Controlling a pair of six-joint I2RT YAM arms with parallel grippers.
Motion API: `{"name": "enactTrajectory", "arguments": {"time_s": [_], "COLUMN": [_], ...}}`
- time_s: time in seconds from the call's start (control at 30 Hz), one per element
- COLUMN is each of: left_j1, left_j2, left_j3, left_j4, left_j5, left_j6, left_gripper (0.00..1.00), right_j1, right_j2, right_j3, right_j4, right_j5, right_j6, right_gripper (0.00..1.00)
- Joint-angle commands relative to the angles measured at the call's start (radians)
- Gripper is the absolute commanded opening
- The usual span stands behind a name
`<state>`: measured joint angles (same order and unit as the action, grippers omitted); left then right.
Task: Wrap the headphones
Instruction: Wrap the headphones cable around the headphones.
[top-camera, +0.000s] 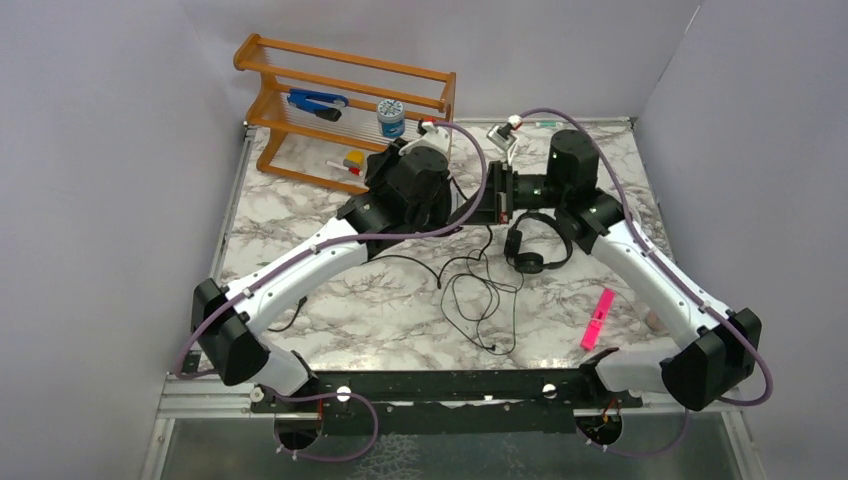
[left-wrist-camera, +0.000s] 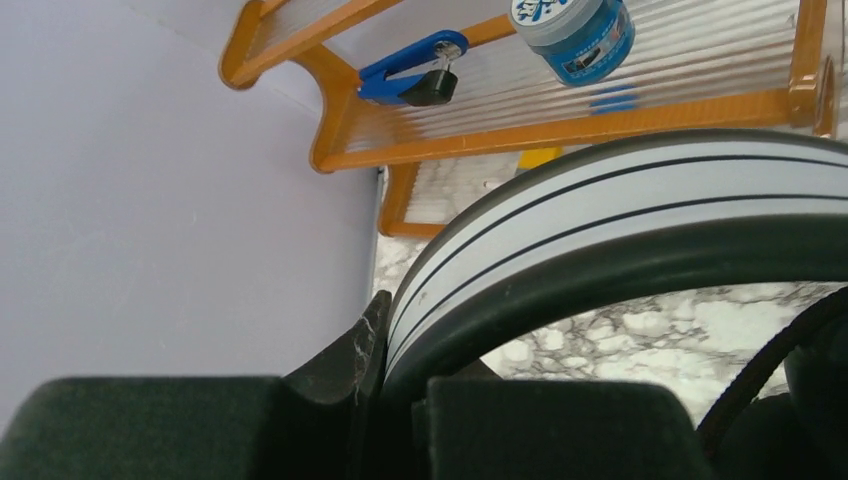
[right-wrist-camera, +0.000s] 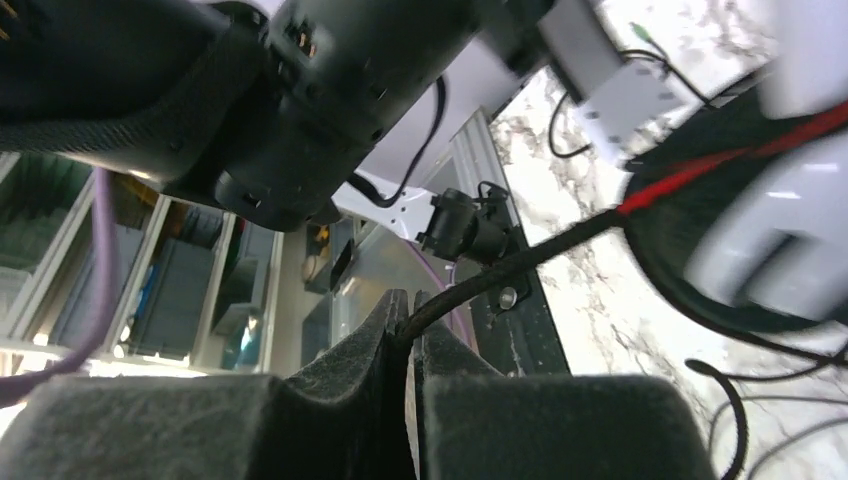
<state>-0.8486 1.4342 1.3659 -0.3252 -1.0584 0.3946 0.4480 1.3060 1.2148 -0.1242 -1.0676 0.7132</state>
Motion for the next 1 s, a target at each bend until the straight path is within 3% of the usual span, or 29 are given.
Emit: {"name": "enactTrajectory", "arguments": {"time_s": [0.0,0.13,0.27,0.47,0.63,0.77,0.87,0.97], "left_j1": [0.003,0.004,0.004,0.004,0.004,0.005,0.005,0.005], "left_j2": [0.068,0.088,0.094,0.074,0.026,-0.002,-0.01,-0.013], "left_j3": [0.205,0.318,0.388,0.479,0.501,0.512,0.539,0.568], "left_j4": [-0.141,-0.234,-0.252,-0.253,-0.255,-0.255,-0.258,-0.268], "left_j5": [-0.088,0.04,0.105,0.195,0.265,0.303,0.324,0.335], "left_j6": [-0.332,-0.559,-0.668,-0.737,-0.821,-0.85,-0.852,-0.855], "left_gripper": [0.0,0.0,0.0,0.0,0.0,0.0,0.0,0.0], "right_j1": [0.13,0.233,0.307,0.376,0.413,0.453,0.457,0.463], "right_j2": [-0.082,-0.118,-0.155,-0.16,-0.174,-0.187,-0.187,-0.185], "right_j3": [-0.055,-0.128,-0.198,-0.301,-0.409,-0.443,-0.479,-0.534], "right_j4": [0.239,0.303,0.341,0.514,0.699,0.723,0.769,0.838], "right_j5": [0.126,0.306,0.462,0.489,0.534,0.632,0.656,0.661], "right_j6": [0.124,0.111,0.044,-0.105,-0.228,-0.343,-0.362,-0.351], "right_gripper": [0.12,0.09,0.09,0.26,0.34,0.37,0.39,0.51]}}
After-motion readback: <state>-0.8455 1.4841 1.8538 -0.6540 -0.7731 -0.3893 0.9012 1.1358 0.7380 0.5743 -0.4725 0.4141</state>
